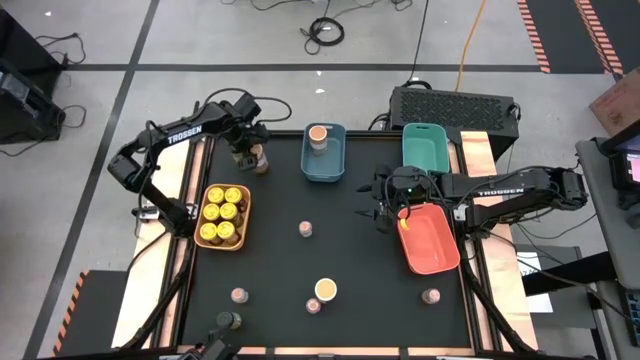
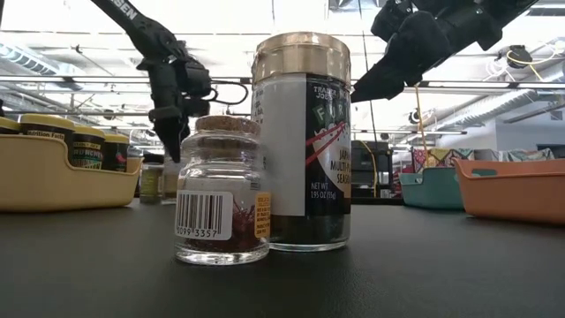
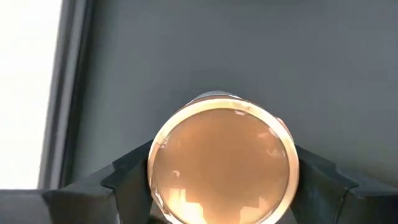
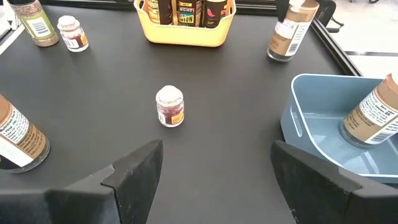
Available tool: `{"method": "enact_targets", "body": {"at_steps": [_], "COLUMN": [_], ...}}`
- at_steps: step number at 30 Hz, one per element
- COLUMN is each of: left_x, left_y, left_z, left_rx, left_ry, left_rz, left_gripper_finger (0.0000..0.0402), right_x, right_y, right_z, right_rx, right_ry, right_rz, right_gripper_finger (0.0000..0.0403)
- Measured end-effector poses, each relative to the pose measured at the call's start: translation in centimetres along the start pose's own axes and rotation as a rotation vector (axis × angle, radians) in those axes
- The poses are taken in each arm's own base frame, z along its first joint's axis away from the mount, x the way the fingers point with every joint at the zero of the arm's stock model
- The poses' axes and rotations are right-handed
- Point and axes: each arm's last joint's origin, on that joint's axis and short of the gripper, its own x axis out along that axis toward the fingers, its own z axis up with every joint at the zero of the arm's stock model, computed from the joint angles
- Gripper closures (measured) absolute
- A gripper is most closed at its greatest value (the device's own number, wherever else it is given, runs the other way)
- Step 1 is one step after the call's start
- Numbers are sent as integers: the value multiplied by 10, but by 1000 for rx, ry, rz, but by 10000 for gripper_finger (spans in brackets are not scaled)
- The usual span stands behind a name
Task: Sort spices by type
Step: Put the large brown seasoning bottle into the blue bin
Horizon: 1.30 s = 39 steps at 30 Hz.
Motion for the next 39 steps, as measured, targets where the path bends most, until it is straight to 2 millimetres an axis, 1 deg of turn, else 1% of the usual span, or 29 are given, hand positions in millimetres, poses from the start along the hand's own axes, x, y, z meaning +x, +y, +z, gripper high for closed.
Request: {"method": "enact_targets", "body": {"at_steps": [4, 8, 14, 18, 22, 27, 31, 36, 39], "left_x": [-15, -30, -36, -42, -49, -50, -52, -57, -56], "left_y": [-3, -12, -43, -62, -71, -78, -77, -74, -73], "left_z": [8, 24, 50, 65, 76, 86, 96, 108, 115], "left_rx": [-15, -14, 109, 202, 246, 304, 348, 393, 406], "left_ry": [5, -41, -99, -99, -140, -216, -303, -458, -514], "left_rz": [-23, -62, -115, -48, -18, 1, 42, 57, 69], "left_gripper_finger": [112, 113, 113, 113, 114, 114, 114, 114, 114], "right_x": [0, 0, 0, 0, 0, 0, 0, 0, 0], "right_y": [0, 0, -1, -2, -2, -2, -2, -2, -2], "right_z": [0, 1, 2, 2, 2, 2, 2, 2, 2], "right_rx": [-1, -1, -1, 0, 0, 0, 0, -4, -15], "right_ry": [0, -14, -18, -17, -17, -16, -15, -15, -15], "right_rz": [0, -1, -31, -55, -56, -56, -56, -57, -57], "right_gripper_finger": [110, 110, 110, 110, 110, 110, 110, 110, 110]}}
